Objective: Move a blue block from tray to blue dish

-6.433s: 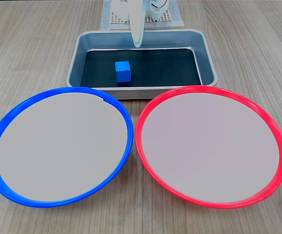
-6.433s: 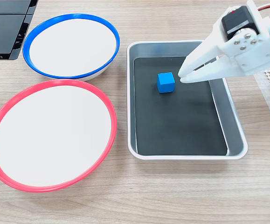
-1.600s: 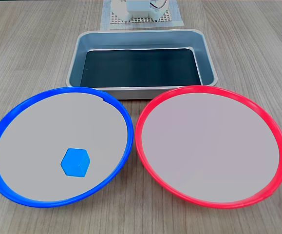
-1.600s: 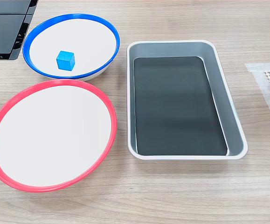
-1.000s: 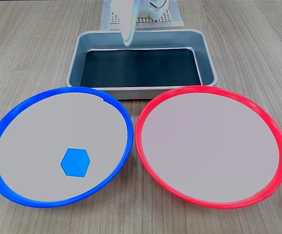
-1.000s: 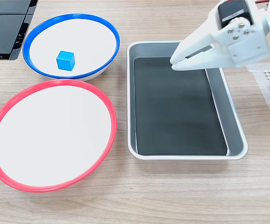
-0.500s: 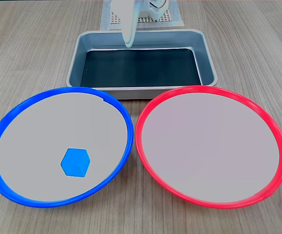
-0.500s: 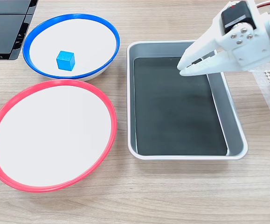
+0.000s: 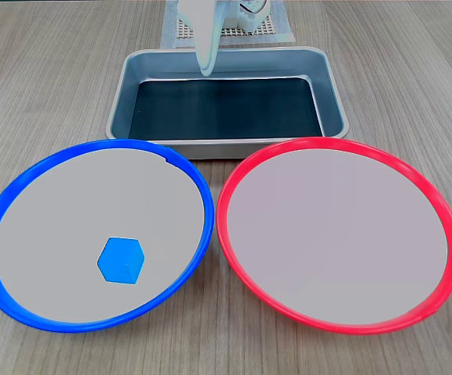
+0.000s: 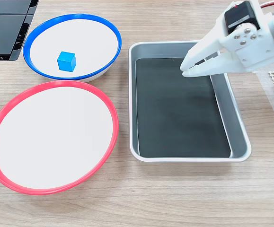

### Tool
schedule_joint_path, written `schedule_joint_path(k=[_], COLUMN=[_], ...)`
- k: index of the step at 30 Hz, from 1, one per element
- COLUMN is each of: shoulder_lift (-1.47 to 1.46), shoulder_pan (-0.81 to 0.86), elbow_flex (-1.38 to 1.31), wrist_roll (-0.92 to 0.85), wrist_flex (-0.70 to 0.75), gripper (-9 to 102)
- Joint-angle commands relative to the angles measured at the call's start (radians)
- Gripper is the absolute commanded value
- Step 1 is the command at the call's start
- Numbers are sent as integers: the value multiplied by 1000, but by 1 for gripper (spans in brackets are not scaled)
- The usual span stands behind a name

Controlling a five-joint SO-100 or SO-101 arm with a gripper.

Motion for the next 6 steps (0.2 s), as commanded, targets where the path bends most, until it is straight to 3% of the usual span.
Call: schedule_joint_path(k=[1, 6], shoulder_lift=[25, 25], shoulder_pan=[3, 3], elbow_flex=[0, 0], wrist_roll=[-5, -5], wrist_flex=[3, 3], gripper=[0, 0])
